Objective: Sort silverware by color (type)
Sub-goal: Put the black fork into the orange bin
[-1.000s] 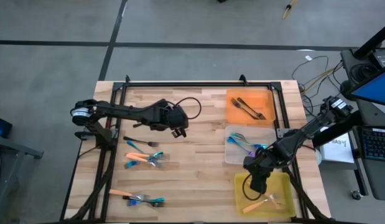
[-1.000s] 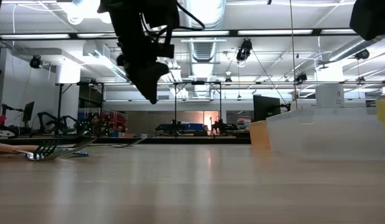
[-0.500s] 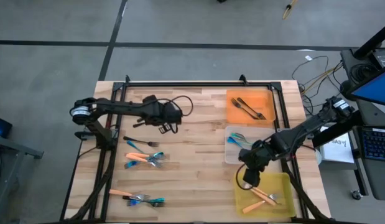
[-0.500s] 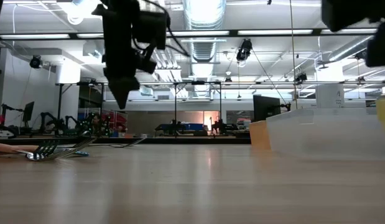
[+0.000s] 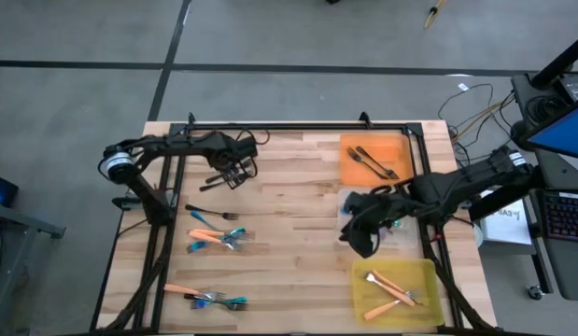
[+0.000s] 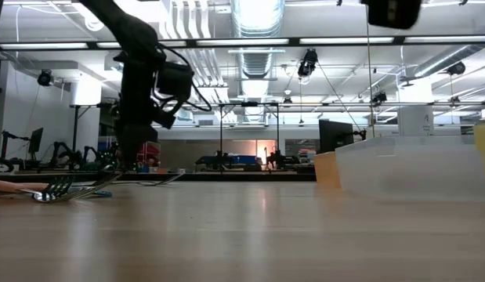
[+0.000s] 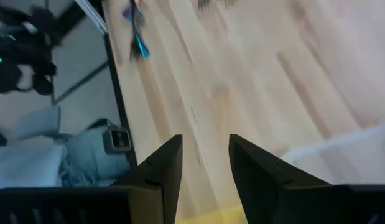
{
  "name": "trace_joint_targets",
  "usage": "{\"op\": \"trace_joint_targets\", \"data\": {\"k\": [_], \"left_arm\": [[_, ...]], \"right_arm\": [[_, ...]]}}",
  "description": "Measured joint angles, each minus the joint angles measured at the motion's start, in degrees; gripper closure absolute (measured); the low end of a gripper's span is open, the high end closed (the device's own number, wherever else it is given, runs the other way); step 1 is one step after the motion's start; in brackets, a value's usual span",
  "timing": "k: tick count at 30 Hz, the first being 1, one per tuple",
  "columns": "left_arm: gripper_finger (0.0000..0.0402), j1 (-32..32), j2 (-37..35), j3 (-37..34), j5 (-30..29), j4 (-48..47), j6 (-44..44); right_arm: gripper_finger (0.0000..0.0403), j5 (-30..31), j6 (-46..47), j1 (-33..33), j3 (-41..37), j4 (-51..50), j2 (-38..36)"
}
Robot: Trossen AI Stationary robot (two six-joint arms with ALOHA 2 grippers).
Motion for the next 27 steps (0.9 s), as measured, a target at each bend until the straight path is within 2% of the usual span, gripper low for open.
{"op": "trace_joint_targets", "data": {"k": [3,8,18,27], "left_arm": [[0.0247,1.48,0.00,0.11,1.30,1.70,2.10],[0.0247,2.94,0.00,0.13,6.88,7.09,5.28],[0.0247,4.88,0.02,-0.30,9.83,11.97,7.85],[0.0257,6.98,0.07,-0.74,11.12,12.10,7.13]], "right_arm": [[0.0282,1.27,-2.25,-0.63,1.83,0.00,0.02],[0.0282,3.50,-3.84,-0.92,2.47,-0.09,0.07],[0.0282,5.03,-5.08,-0.94,1.56,-0.22,0.11],[0.0282,5.08,-6.64,-0.92,0.95,-0.17,0.11]]}}
